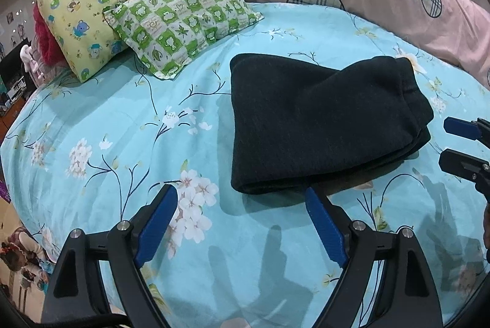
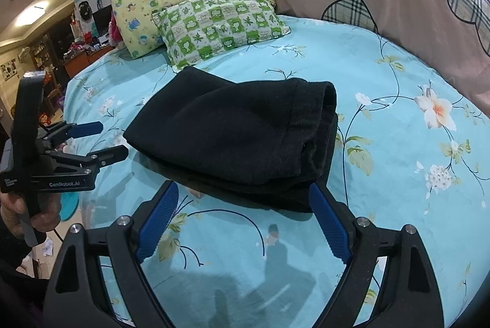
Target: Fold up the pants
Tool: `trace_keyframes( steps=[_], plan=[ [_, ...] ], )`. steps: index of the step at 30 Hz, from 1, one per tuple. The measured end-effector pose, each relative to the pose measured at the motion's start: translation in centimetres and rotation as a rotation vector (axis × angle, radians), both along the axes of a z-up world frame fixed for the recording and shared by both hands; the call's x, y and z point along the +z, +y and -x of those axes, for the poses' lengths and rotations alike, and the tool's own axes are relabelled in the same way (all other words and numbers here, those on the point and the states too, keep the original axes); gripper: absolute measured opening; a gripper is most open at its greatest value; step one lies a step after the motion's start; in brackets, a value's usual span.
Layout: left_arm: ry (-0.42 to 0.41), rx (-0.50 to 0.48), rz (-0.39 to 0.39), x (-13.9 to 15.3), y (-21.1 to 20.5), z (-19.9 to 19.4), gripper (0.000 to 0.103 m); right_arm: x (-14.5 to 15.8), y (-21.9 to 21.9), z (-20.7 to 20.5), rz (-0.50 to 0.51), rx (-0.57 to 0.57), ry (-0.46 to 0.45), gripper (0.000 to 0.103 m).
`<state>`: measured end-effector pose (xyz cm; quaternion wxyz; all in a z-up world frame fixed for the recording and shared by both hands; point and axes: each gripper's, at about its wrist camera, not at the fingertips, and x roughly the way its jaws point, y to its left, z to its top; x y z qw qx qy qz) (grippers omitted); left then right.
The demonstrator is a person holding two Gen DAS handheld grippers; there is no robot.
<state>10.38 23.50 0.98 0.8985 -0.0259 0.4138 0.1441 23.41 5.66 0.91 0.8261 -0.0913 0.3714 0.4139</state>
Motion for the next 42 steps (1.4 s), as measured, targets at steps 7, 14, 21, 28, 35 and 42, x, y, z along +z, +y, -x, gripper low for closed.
trace_keyframes(
  steps=[7,14,21,28,35,42],
  plan=[
    [0.001,0.0,0.002,-0.2,-0.1,-0.1,0.086,-0.6,0.4,0.2,0.013,-0.007,-0.002,0.087],
    [0.01,0.003,0.005,-0.5,0.1,-0.4,0.087,-0.9,0.5,0.2,0.009,-0.006,0.008,0.088],
    [0.012,0.003,-0.001,-0.5,0.1,-0.5,0.087,-1.0,0.4,0.1,0.009,-0.007,0.007,0.088],
    [0.014,0.007,-0.003,-0.5,0.2,-0.6,0.087,-1.1,0.5,0.0,0.004,-0.013,0.008,0.088],
    [0.019,0.008,-0.007,-0.7,0.1,-0.6,0.087,-1.1,0.5,0.0,0.001,-0.014,0.006,0.088],
    [0.015,0.012,-0.01,-0.7,0.2,-0.5,0.087,-1.0,0.3,-0.2,-0.003,-0.019,0.01,0.088]
  ],
)
